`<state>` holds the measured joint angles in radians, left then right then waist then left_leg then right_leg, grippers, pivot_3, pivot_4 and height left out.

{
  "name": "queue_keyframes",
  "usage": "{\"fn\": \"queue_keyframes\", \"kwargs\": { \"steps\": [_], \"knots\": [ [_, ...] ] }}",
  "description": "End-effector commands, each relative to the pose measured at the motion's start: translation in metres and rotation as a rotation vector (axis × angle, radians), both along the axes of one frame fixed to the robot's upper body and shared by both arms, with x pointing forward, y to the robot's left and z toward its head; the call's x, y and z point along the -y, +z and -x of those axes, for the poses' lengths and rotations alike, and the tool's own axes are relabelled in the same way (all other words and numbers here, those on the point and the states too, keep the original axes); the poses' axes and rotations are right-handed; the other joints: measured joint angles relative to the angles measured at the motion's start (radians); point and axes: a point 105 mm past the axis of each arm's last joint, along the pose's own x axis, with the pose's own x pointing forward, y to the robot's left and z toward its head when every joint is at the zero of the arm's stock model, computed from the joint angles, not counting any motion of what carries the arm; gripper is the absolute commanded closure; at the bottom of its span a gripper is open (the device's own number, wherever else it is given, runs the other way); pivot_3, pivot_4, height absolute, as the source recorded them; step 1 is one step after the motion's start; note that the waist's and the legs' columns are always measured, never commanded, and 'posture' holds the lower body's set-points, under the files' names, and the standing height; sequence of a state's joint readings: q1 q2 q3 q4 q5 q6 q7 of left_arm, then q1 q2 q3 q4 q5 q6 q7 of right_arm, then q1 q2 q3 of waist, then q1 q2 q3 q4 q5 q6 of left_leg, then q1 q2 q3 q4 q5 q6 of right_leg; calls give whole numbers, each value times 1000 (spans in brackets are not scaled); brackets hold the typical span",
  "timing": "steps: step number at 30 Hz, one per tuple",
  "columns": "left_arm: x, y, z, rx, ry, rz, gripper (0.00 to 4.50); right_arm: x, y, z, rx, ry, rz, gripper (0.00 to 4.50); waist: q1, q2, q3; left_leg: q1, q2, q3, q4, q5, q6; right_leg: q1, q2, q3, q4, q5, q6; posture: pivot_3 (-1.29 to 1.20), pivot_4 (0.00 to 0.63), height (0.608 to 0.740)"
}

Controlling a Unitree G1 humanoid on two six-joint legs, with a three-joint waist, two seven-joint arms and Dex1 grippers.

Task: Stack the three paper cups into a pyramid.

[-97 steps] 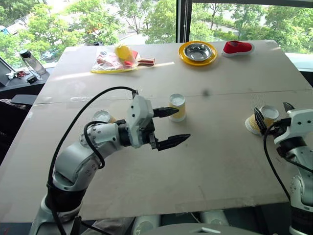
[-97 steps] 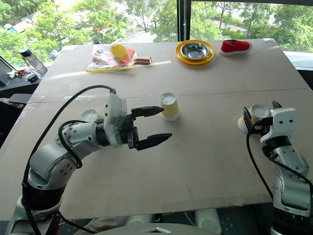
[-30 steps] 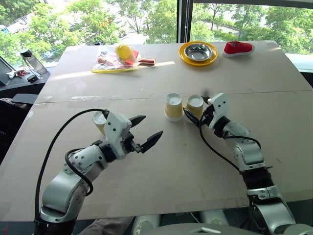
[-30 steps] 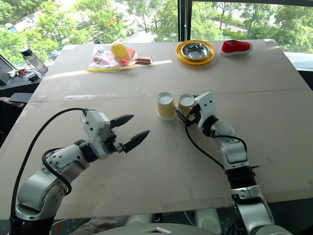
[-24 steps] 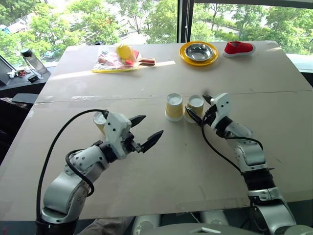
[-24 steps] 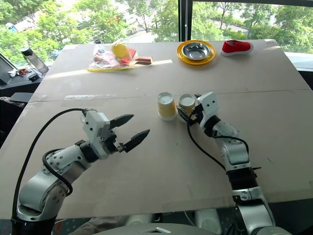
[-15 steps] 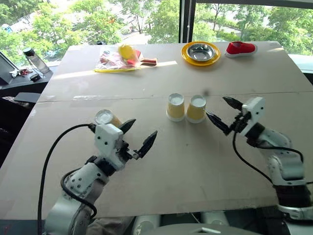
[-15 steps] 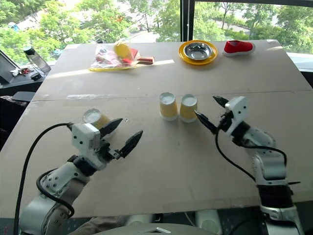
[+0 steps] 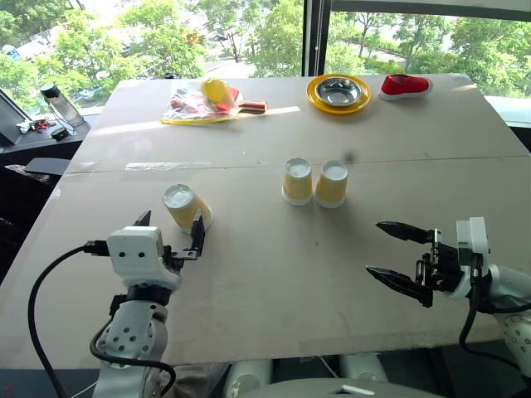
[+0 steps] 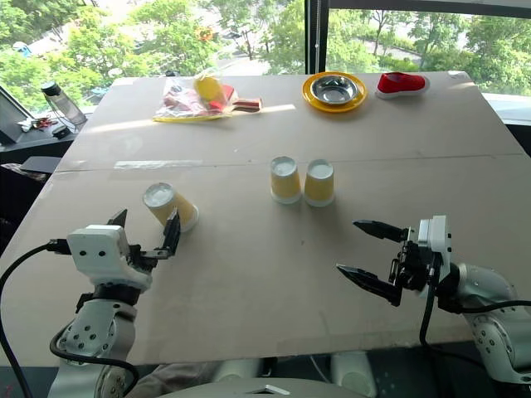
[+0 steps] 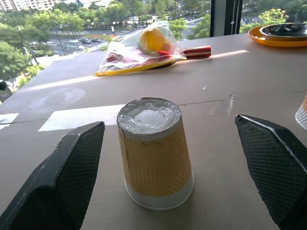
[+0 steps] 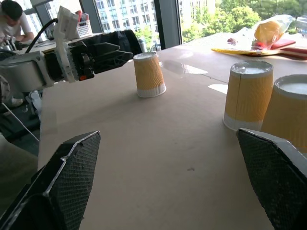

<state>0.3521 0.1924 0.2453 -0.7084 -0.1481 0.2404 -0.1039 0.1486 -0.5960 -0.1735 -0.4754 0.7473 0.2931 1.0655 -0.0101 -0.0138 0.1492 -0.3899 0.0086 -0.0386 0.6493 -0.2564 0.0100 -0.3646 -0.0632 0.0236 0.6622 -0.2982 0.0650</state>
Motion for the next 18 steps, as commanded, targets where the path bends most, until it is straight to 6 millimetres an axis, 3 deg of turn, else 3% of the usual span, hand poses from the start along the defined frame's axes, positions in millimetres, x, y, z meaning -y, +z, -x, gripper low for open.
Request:
{"fn": "queue_keyframes", "kwargs": {
  "steps": [1, 8, 18],
  "knots": [
    [-8, 6, -1, 32, 26, -28, 0, -8, 14, 5, 70, 42, -39, 19, 1, 0, 0, 0, 0, 0, 0, 0, 0, 0, 0, 0, 0, 0, 0, 0, 150, 740],
    [-4, -2, -27, 7, -69, -25, 0, -13, 16, 4, 99, 51, -59, 19, 4, 0, 0, 0, -1, -2, 0, 0, 0, 0, 0, -2, 0, 0, 0, 0, 150, 740],
    [-16, -7, -50, 6, -62, -29, 0, -21, 21, -2, 144, 21, -89, 19, 1, 0, 0, -1, -1, -3, 0, 0, 0, 0, 0, -3, 0, 0, 0, 0, 150, 740]
  ]
}}
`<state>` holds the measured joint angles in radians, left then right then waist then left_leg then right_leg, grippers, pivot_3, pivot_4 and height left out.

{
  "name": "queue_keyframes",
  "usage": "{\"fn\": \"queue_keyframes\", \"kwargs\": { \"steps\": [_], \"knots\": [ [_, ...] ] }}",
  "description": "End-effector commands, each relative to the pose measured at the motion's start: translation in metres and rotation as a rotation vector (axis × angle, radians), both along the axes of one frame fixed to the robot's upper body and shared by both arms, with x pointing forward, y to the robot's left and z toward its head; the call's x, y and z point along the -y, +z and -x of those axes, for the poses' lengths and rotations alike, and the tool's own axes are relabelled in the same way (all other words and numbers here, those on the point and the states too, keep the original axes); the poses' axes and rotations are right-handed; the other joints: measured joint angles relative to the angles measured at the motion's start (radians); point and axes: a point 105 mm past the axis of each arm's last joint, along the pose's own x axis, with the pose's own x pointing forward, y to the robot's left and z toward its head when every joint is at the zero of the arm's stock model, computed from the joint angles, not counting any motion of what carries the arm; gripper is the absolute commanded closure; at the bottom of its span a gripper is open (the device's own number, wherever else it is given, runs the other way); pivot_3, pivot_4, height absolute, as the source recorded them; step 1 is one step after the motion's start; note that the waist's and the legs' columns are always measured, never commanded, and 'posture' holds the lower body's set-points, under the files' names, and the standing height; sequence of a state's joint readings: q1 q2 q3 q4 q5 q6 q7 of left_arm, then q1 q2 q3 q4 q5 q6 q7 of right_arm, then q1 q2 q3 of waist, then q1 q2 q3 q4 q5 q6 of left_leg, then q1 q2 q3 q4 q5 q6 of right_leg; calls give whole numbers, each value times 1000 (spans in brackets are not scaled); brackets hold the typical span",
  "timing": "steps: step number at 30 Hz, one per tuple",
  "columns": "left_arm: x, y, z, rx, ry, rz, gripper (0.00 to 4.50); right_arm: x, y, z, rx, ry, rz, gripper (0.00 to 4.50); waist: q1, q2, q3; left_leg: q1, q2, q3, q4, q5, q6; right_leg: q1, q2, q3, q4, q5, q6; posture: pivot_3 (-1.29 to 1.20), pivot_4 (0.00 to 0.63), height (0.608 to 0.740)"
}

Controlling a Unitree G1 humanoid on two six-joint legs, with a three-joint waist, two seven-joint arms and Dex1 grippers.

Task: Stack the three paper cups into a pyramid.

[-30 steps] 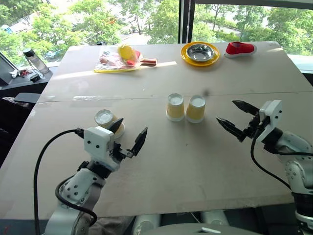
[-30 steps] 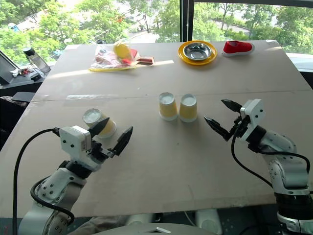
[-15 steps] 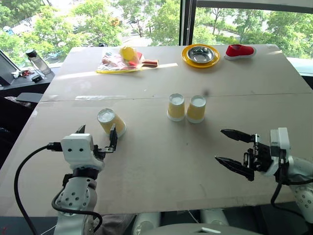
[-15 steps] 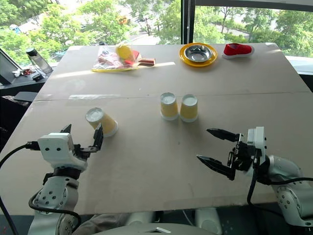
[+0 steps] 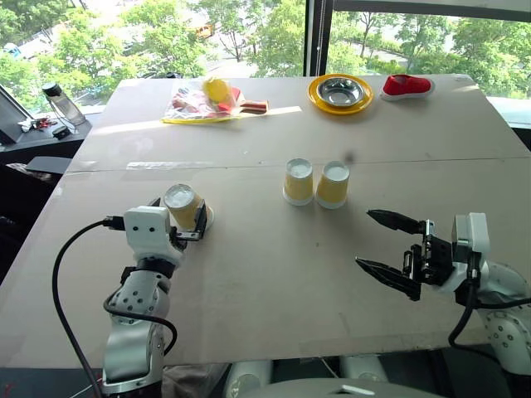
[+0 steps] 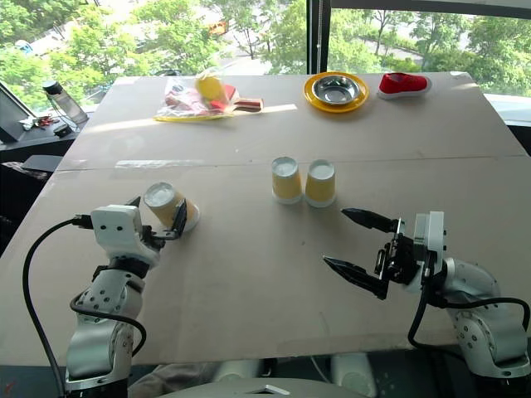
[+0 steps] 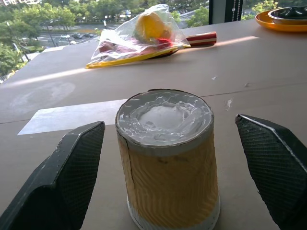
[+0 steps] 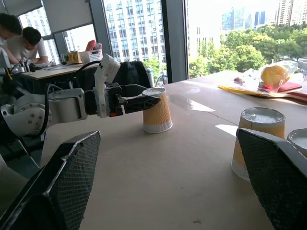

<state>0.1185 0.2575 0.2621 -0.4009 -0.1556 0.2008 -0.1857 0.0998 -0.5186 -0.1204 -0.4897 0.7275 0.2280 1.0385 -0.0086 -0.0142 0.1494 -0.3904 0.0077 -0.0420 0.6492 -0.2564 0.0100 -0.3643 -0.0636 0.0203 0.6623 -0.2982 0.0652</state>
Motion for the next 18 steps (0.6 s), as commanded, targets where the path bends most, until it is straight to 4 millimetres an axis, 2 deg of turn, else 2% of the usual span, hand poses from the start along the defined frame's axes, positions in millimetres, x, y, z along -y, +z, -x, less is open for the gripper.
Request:
{"fn": "queue_keyframes", "kwargs": {
  "steps": [1, 7, 8, 10, 13, 14, 18],
  "knots": [
    [-7, 9, -3, 41, 4, -28, 0, -4, 9, 1, 49, 2, -16, 19, 0, 0, 0, 0, 0, 0, 0, 0, 0, 0, 0, 0, 0, 0, 0, 0, 150, 740],
    [-14, 4, -13, 40, 5, -22, 0, -6, 10, 0, 52, -4, -25, 19, 0, 0, 0, 0, 0, 0, 0, 0, 0, 0, 0, 0, 0, 0, 0, 0, 150, 740],
    [-15, 5, -13, 51, 3, -20, 411, -6, 10, 0, 53, -5, -28, 0, 0, 0, 0, 0, 0, -1, 0, 0, 0, 0, -1, 0, 0, 0, 0, 0, 150, 740],
    [-15, 6, -13, 65, -3, -21, 807, -7, 11, 0, 55, -6, -31, 0, -1, 0, 0, 0, 0, -1, 0, 0, 0, 0, -1, 0, 0, 0, 0, 0, 150, 740],
    [-16, 7, -13, 74, -8, -27, 2203, -8, 11, 0, 57, -9, -37, 0, 0, 0, 0, 0, 0, -1, 0, 0, 0, 0, -1, -1, 0, 0, 0, 0, 150, 740],
    [-17, 7, -14, 76, -8, -28, 2364, -8, 12, -1, 59, -10, -40, 0, 0, 0, 0, 0, 0, -1, 0, 0, 0, 0, -1, -1, 0, 0, 0, 0, 150, 740],
    [-17, 16, -16, 106, -26, -48, 2365, -7, 13, -3, 67, -21, -45, 0, 0, 0, 0, -1, 0, -1, 0, 0, 0, 0, -1, -1, 0, 0, 0, 0, 150, 740]
  ]
}}
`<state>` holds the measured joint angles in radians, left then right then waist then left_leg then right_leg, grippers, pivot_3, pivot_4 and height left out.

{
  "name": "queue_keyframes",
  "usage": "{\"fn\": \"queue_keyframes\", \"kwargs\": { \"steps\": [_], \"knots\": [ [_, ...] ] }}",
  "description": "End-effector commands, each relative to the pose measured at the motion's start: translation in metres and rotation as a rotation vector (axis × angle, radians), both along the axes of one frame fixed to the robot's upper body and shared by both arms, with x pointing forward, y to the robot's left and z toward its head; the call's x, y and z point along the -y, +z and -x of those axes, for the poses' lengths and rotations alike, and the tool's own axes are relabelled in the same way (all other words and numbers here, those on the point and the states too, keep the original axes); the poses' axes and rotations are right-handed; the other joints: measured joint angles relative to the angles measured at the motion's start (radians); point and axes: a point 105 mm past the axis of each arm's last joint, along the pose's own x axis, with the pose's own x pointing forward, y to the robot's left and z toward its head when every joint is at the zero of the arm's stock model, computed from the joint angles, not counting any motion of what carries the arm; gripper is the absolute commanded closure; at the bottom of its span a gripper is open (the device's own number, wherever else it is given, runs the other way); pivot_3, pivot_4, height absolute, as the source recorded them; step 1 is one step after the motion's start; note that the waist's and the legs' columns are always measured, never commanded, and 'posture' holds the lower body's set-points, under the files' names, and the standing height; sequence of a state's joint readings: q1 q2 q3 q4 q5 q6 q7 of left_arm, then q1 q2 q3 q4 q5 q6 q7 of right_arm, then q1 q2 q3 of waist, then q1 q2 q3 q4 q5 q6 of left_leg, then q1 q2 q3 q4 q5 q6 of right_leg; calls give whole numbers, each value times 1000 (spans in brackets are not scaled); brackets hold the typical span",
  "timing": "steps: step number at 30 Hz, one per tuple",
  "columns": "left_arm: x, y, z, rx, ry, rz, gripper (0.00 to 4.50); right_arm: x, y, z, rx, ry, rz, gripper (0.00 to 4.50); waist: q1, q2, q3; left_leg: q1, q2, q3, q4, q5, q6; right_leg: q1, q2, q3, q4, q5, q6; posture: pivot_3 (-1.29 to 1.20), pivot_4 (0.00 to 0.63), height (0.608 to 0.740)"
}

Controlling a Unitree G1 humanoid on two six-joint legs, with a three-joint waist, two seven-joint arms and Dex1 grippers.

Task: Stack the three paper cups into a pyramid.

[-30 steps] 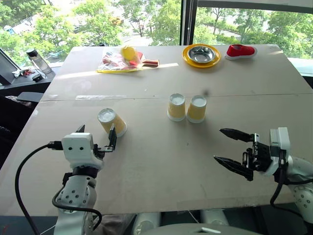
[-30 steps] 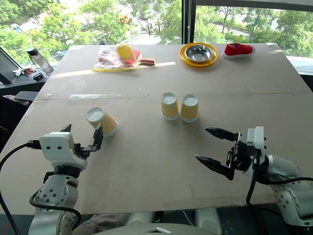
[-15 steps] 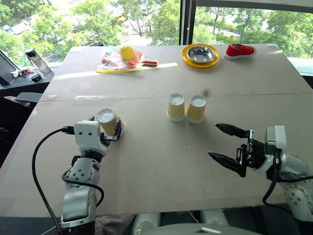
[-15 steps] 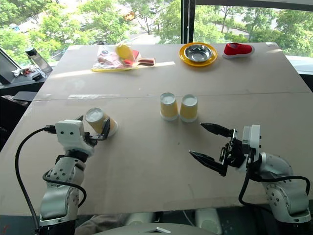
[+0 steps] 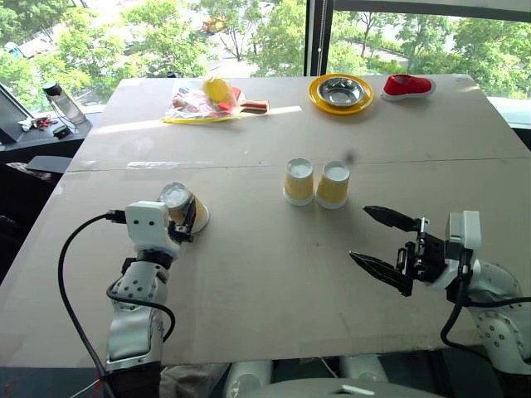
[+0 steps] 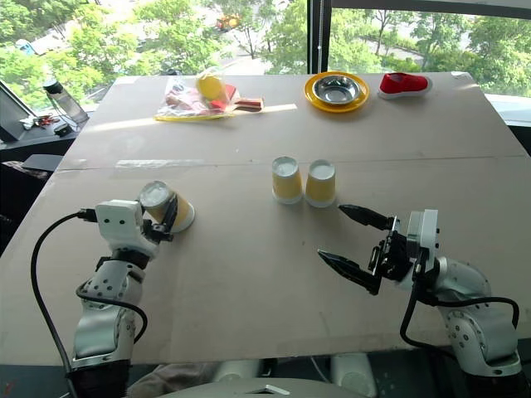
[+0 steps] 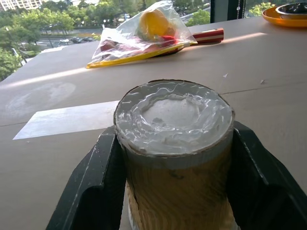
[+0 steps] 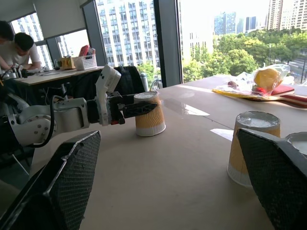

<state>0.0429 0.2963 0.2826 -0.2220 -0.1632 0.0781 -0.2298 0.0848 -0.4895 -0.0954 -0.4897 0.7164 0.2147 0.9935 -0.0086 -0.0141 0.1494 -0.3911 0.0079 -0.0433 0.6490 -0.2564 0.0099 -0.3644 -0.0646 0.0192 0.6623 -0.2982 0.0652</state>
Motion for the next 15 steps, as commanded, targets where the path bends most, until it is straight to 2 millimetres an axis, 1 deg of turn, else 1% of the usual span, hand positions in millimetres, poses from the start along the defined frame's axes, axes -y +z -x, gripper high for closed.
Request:
{"fn": "queue_keyframes", "kwargs": {
  "steps": [1, 5, 8, 9, 11, 15],
  "knots": [
    [-3, 26, -2, 93, -25, -39, 2365, -1, 12, 1, 61, -1, -15, 0, 0, 0, 0, 0, 0, 0, 0, 0, 0, 0, 0, 0, 0, 0, 0, 0, 150, 740],
    [12, 58, -17, 153, -131, -48, 2365, 5, 14, -2, 64, -33, -22, 0, 7, 0, 0, -1, -1, -3, 0, 0, 0, 0, 0, -3, 0, 0, 0, 0, 150, 740],
    [38, 88, -34, 183, -311, -28, 2365, 12, 16, -6, 67, -78, -34, 0, 13, 0, 0, -2, -1, -4, 1, 0, 0, 0, 0, -4, 0, 0, 0, 0, 150, 740],
    [50, 100, -41, 191, -389, -14, 2365, 16, 17, -8, 70, -103, -49, 0, 13, 0, 0, -2, -2, -4, 1, 0, 0, 0, 0, -4, 0, 0, 0, 0, 150, 740],
    [66, 116, -49, 193, -493, -1, 2365, 20, 20, -11, 73, -139, -70, 0, 16, 0, 0, -3, -2, -4, 2, 0, 0, 0, 0, -5, 0, 0, 0, 0, 150, 740],
    [113, 150, -71, 170, -731, -89, 2365, 38, 15, -19, 93, -287, -63, 0, 20, 0, 0, -3, -2, -5, 2, 0, -1, 0, 1, -6, 0, 0, 0, 0, 150, 740]
  ]
}}
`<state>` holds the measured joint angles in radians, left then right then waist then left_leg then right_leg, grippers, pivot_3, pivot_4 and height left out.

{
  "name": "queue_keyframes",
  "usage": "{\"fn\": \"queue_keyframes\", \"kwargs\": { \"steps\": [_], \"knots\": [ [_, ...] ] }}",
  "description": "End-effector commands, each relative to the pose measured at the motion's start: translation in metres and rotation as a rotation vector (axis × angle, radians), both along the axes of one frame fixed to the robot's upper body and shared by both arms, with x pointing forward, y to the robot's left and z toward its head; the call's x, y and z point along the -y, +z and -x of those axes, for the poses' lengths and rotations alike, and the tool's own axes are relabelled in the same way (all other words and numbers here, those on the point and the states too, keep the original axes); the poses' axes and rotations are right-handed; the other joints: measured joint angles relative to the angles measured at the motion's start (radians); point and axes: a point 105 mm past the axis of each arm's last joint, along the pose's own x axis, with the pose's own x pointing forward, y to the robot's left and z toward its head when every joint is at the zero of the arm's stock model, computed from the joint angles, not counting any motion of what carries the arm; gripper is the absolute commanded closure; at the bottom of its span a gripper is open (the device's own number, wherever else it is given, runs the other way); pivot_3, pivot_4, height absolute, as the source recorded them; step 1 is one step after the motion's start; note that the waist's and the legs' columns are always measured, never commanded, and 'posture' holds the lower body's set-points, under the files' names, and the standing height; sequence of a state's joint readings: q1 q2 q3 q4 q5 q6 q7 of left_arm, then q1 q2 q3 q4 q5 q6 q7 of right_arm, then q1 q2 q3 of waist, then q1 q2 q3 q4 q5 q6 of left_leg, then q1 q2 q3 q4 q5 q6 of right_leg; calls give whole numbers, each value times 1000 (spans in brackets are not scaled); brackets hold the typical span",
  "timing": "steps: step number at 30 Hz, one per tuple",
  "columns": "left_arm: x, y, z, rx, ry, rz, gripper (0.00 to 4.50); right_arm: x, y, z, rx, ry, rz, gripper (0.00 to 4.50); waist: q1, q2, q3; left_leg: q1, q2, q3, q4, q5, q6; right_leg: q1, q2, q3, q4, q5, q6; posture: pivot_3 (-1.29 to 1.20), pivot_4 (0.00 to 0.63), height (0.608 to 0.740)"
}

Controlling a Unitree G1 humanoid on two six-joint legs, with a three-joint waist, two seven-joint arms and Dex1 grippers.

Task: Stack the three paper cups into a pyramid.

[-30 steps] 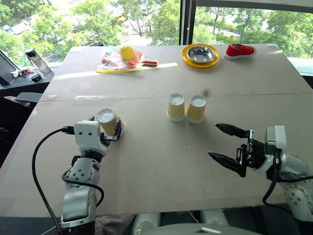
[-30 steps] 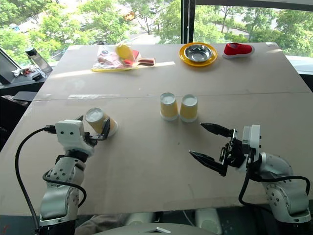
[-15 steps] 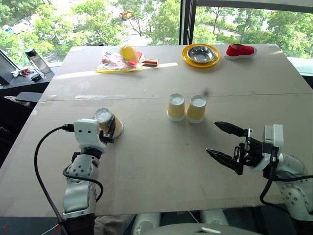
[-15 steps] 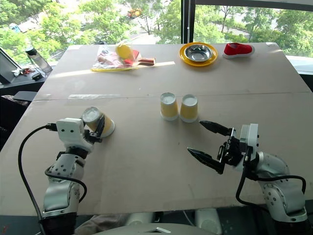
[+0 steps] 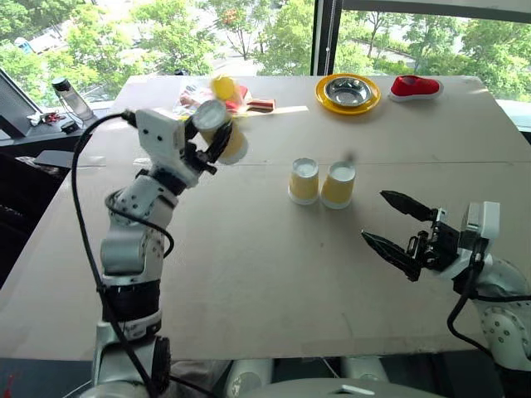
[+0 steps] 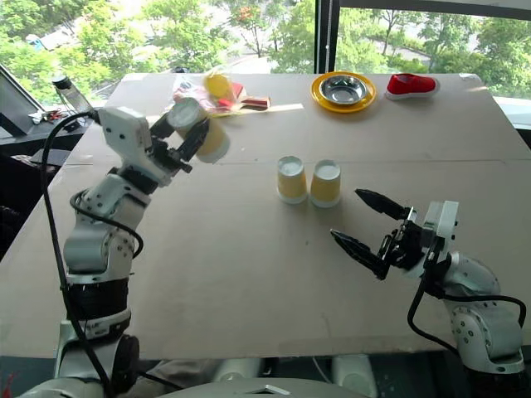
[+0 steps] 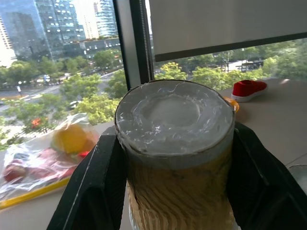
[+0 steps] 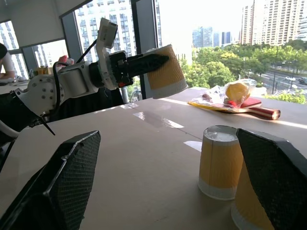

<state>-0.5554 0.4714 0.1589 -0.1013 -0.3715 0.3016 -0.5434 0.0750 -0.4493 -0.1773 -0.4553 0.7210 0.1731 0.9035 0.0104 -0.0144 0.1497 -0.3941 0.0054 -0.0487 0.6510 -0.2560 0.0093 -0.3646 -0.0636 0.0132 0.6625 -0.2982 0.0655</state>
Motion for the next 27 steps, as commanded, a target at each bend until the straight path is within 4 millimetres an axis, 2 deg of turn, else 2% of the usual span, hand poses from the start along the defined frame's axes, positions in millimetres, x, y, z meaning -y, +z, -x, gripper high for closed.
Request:
{"fn": "queue_keyframes", "kwargs": {
  "steps": [1, 6, 10, 19, 27],
  "knots": [
    [41, 23, -8, -3, -211, -84, 2365, 19, 3, -4, 49, -146, 14, 0, 2, 0, 0, 0, 0, 0, 0, 0, 0, 0, 0, 0, 0, 0, 0, 0, 150, 740],
    [80, 33, -13, -27, -396, -132, 2365, 32, -3, -7, 45, -279, 72, 0, -14, 1, 0, -1, 0, 1, -1, 2, -4, -1, 0, 1, -1, -1, 1, 0, 150, 740],
    [100, 26, -16, -51, -473, -176, 2365, 35, -1, -5, 56, -339, 76, 0, -27, 1, 1, -1, 0, 0, -1, 2, -3, -1, 1, 1, 0, -1, 1, 0, 150, 740],
    [113, 11, -23, -78, -512, -205, 2365, 37, 2, -1, 79, -379, 69, 0, -23, 1, 1, -2, 0, 0, -1, 1, -2, -2, 1, 1, 0, -1, 1, 0, 150, 740],
    [130, 1, -15, -81, -578, -231, 2365, 38, -2, 0, 80, -385, 73, 0, -22, 1, 1, -2, 0, 0, 0, 1, -2, -2, 1, 1, 0, -1, 1, 0, 150, 740]
  ]
}}
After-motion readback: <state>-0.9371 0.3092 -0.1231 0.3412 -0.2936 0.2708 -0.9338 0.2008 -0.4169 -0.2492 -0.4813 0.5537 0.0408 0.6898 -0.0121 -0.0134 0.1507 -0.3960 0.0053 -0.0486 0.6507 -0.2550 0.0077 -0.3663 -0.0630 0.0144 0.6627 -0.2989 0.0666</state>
